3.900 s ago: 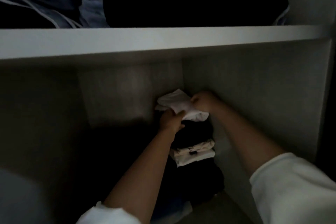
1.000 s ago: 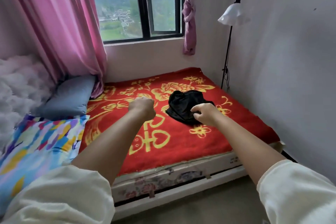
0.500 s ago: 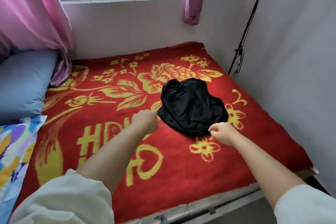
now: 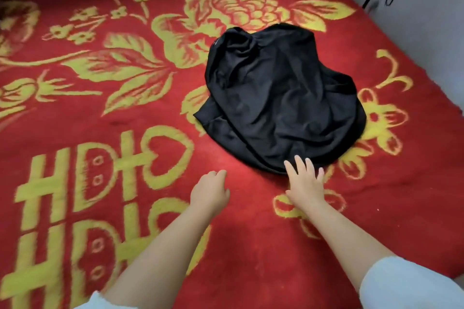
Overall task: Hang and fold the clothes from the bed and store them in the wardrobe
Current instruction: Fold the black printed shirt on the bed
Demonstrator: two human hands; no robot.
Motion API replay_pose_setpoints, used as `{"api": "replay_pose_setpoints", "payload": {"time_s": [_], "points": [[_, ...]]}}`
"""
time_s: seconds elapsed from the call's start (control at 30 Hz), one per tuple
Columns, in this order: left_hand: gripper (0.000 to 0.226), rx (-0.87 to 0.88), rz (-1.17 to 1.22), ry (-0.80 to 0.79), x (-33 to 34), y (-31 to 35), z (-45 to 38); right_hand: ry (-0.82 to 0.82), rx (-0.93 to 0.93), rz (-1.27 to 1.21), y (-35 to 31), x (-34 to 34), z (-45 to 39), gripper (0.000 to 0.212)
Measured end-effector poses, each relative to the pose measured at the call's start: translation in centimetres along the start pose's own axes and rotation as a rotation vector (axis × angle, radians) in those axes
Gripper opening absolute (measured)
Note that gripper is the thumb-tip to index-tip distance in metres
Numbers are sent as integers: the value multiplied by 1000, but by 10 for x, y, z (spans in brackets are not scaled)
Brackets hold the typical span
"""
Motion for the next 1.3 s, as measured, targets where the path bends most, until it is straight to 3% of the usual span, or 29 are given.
{"api": "replay_pose_setpoints", "payload": {"time_s": [0.13, 0.33, 0.4, 0.5, 0.57, 0.63, 0.7, 0.77, 0.8, 0.9, 0.93, 1.0, 1.07, 1.17, 1.3], "points": [[54, 91, 79, 78, 31, 1, -30, 182, 26, -276, 26, 19, -40, 27], [96, 333, 223, 402, 29, 49, -47, 147, -264, -771, 60, -44, 5, 23], [73, 399, 275, 457, 25, 69, -46, 76, -351, -824, 64, -64, 32, 21], [38, 348, 437, 283, 5, 89, -26, -28, -331, -904, 78, -82, 67, 23], [23, 279, 427, 149, -8, 89, -6, -183, -304, -715, 91, -82, 81, 22], [10, 317, 317, 13, -20, 85, 21, -263, -291, -279, 99, -79, 90, 37], [24, 317, 273, -213, -30, 81, 51, -236, -277, -59, 97, -73, 94, 29], [26, 228, 186, -428, -36, 72, 72, -291, -345, -58, 91, -59, 96, 8], [22, 176, 72, -507, -38, 65, 80, -408, -408, -82, 89, -48, 98, 6], [37, -1, -421, -607, -35, 25, 95, -848, -487, -180, 80, -11, 113, 30], [39, -47, -584, -599, -32, 8, 96, -817, -464, -182, 79, -3, 111, 35], [34, -152, -818, -571, -21, -25, 101, -463, -335, -189, 81, 12, 93, 43], [37, -215, -853, -546, -6, -45, 102, -209, -248, -135, 83, 19, 77, 56], [35, -127, -698, -458, 26, -39, 98, -256, -348, 133, 68, 33, 64, 67], [33, 67, -338, -356, 65, 5, 94, -394, -256, 63, 66, 59, 68, 28]]}}
Point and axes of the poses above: each hand's wrist, its own z-axis away from the middle knuckle, its own x-axis out of the palm, y = z × x, the point moved 2 cm from there along -z, towards the middle knuckle, and after that the axes turned 11 degrees about z, right-handed, at the moved point
